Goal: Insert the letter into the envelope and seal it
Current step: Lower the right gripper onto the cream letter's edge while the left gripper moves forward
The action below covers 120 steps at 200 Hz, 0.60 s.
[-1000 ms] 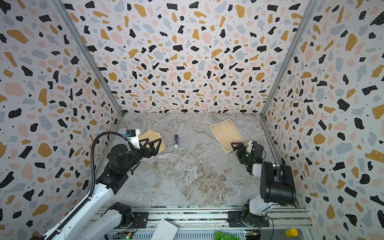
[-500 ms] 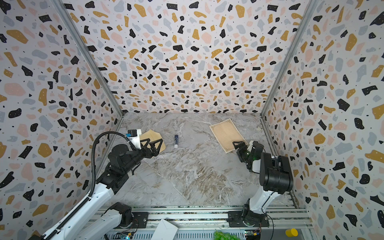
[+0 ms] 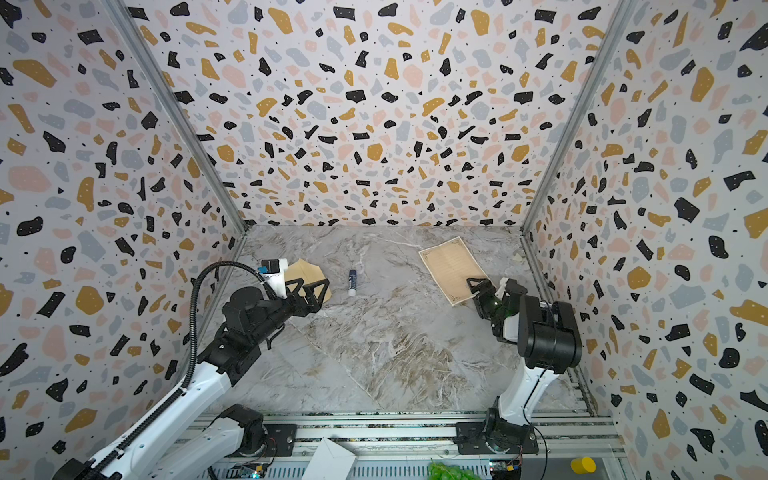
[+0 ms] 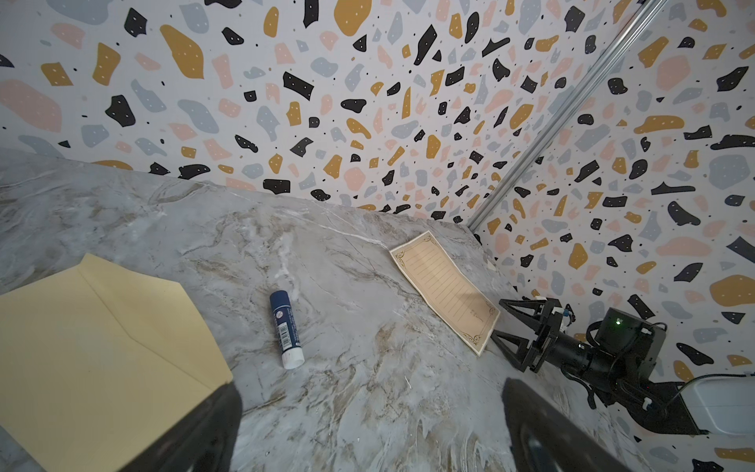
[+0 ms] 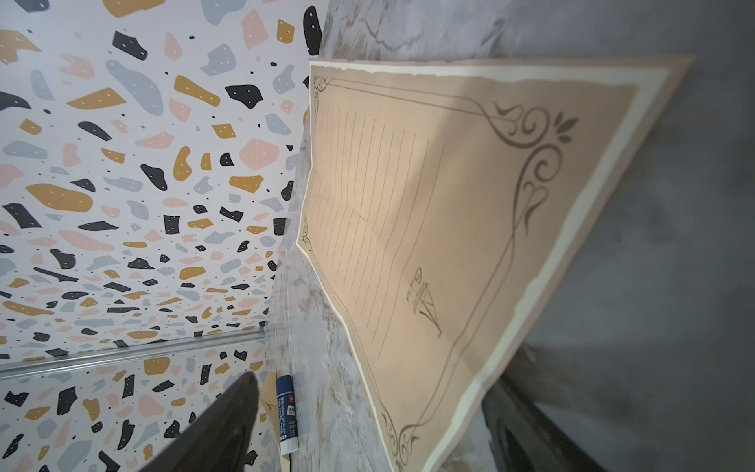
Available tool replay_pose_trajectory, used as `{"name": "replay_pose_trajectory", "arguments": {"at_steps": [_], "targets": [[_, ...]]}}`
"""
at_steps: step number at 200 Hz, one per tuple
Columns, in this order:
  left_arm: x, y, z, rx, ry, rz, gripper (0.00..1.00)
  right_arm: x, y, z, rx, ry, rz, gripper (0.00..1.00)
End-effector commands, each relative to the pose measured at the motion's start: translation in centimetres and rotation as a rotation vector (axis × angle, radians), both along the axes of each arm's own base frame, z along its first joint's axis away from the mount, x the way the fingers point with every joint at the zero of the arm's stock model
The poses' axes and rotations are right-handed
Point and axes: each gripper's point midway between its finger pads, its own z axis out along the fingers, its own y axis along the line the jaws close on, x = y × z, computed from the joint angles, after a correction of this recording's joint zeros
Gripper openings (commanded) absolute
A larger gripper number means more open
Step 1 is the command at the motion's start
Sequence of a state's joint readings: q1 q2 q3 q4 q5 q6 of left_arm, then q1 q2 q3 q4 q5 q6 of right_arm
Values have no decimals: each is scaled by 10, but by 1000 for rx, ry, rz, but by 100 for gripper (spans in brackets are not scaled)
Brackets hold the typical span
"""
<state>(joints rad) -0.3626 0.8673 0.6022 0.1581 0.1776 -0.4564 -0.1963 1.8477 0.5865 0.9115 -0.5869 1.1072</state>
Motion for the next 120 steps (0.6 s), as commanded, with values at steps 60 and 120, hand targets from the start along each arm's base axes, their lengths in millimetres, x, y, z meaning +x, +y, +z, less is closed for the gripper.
{"name": "replay_pose_trajectory", "arguments": {"at_steps": [60, 120], "targets": [[9, -11, 22, -25, -69, -17, 100, 12, -4, -15, 72, -6, -43, 73], [15, -18, 19, -24, -67, -26, 100, 28, 2, -4, 68, -63, -26, 31]]}}
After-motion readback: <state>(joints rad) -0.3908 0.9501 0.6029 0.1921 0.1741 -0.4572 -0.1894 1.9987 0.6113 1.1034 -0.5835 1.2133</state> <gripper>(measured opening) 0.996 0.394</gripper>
